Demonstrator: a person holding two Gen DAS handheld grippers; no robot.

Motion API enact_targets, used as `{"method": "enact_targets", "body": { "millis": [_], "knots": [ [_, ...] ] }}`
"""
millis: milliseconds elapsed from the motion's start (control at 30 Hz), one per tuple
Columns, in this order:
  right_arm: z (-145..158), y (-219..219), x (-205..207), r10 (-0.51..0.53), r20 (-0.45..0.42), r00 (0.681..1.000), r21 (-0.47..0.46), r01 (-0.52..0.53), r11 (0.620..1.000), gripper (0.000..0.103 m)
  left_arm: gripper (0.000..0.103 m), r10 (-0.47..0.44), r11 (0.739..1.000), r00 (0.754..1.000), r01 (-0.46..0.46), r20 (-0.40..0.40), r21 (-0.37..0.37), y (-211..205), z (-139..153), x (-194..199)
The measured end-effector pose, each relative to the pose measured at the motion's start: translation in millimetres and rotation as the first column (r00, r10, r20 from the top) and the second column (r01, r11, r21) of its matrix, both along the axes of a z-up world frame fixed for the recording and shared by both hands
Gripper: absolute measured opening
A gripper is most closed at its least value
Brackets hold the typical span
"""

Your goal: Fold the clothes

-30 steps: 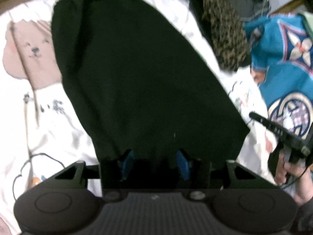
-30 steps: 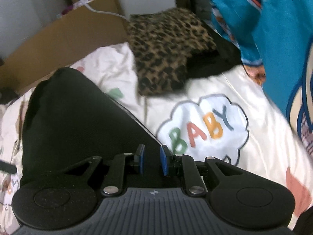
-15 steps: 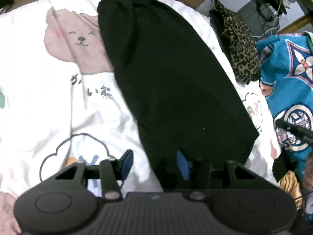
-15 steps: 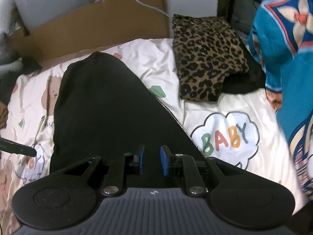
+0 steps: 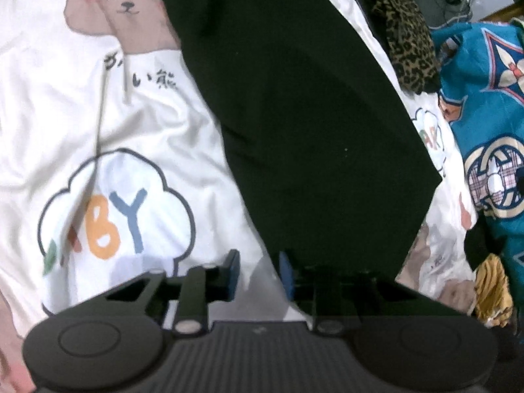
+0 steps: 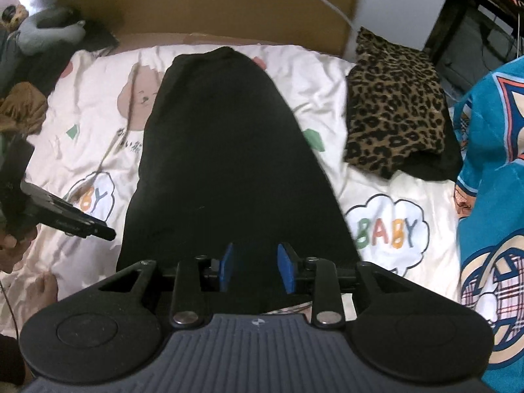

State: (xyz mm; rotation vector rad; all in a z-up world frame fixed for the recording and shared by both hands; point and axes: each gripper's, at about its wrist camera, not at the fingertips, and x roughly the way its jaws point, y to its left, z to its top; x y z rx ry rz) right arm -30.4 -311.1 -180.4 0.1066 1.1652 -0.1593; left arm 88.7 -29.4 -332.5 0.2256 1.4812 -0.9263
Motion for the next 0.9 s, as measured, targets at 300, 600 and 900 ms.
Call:
{"method": "enact_targets", "body": {
  "millis": [300,600,900],
  "knots": [
    [-27.8,38.7,9.4,0.097,0.039,0.995,0.027,-0.098,0.995,0.037,0.027,0.002,1.0,1.0,-0.002,-0.015,0.005,-0.4,-2.9,-6.4],
    [-71.5,77.8,6.5,0.193,0.068,0.979,0.072,-0.198,0.978,0.037,0.032,0.048,0.999,0.999,-0.047,-0.022,0.018,0.7,-11.3,2.0],
    [-99.5,127.5,3.2,0.309,0.086,0.947,0.016,-0.312,0.95,0.037,0.032,0.05,0.999,0.998,-0.05,0.027,-0.012,0.5,-5.6,7.6]
  ]
}}
